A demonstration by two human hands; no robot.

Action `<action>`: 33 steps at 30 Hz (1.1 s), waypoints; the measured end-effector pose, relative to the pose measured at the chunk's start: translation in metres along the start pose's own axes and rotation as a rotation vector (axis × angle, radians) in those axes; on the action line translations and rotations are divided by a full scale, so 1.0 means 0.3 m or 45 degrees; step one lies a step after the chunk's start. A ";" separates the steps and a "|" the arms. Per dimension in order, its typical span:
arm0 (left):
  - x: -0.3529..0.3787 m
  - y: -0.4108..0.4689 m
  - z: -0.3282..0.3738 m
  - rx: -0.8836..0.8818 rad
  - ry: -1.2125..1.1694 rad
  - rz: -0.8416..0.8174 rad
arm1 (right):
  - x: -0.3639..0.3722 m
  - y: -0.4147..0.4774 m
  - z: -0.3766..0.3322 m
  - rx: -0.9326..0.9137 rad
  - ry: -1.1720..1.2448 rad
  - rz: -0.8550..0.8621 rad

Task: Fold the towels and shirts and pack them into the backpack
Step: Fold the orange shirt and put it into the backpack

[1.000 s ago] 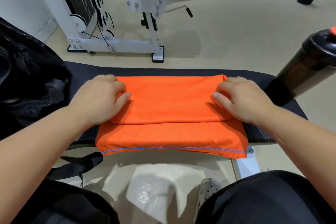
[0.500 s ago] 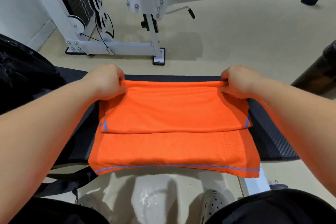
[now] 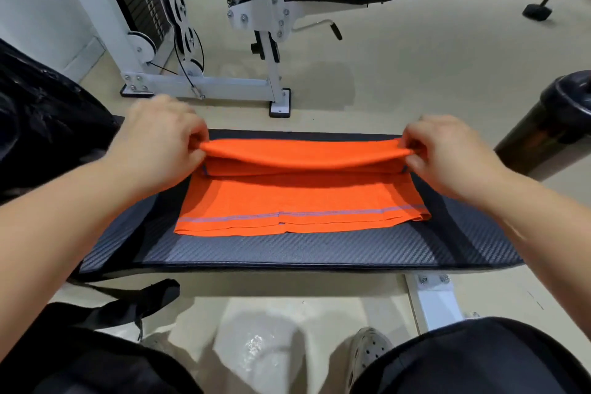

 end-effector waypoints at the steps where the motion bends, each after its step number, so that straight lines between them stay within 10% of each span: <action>1: 0.009 -0.034 0.007 0.054 -0.021 -0.050 | 0.019 -0.033 -0.003 -0.053 -0.027 -0.034; 11: 0.142 -0.228 0.099 0.258 0.026 -0.423 | 0.164 -0.174 -0.009 -0.091 -0.188 -0.245; 19: 0.090 -0.151 0.118 0.051 -0.102 -0.045 | 0.063 -0.123 -0.195 -0.022 -0.304 -0.011; 26: 0.276 -0.123 0.203 -0.101 -0.065 -0.563 | 0.277 0.006 -0.393 -0.007 -0.090 -0.445; 33: 0.298 -0.132 0.201 -0.140 -0.126 -0.577 | 0.331 0.007 -0.168 0.223 -0.051 -0.405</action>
Point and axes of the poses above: each hand's wrist, its own y-axis towards the middle knuckle, its own x-axis out of the palm, z = x × y, the point moved 3 cm from there along y, towards the middle knuckle, and after that the axes turned 9 degrees about -z, right-handed, at the moved point
